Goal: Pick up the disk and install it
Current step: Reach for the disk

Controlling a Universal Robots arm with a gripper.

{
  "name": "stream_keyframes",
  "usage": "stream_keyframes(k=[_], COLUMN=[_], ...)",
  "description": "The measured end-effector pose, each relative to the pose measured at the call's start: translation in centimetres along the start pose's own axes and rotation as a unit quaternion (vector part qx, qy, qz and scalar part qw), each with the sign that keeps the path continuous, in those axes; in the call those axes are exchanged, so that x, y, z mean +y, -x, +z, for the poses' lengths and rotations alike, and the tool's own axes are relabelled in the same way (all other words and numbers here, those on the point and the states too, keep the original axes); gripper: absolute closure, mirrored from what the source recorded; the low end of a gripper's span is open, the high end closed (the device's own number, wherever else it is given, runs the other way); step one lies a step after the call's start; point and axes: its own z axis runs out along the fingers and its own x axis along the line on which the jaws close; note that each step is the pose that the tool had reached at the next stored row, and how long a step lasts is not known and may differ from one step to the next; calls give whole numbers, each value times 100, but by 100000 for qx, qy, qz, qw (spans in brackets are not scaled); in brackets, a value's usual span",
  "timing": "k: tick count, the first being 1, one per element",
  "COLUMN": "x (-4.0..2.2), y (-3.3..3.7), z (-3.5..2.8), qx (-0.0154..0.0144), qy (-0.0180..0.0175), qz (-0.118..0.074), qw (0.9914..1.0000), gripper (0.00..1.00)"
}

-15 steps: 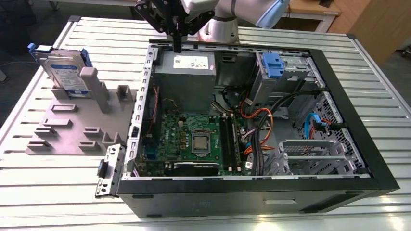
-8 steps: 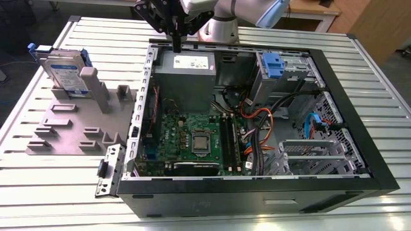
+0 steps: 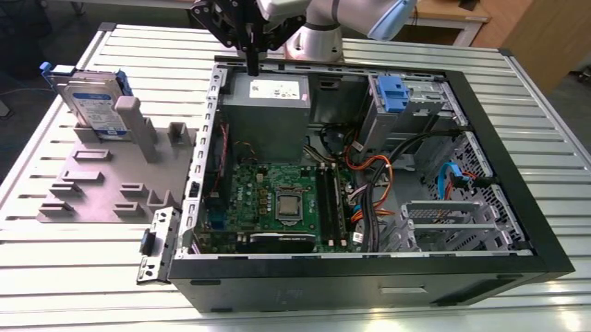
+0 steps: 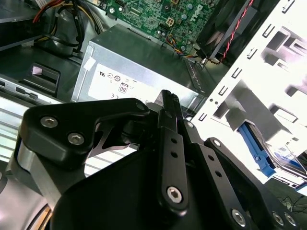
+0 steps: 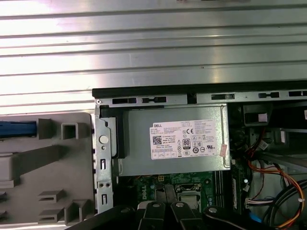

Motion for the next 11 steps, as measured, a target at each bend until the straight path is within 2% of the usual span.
stream_keyframes(k=[11], x=[-1], y=[-14], z=[1], qx=[1], qy=[0], qz=[3], qw=[100000], gripper=[89])
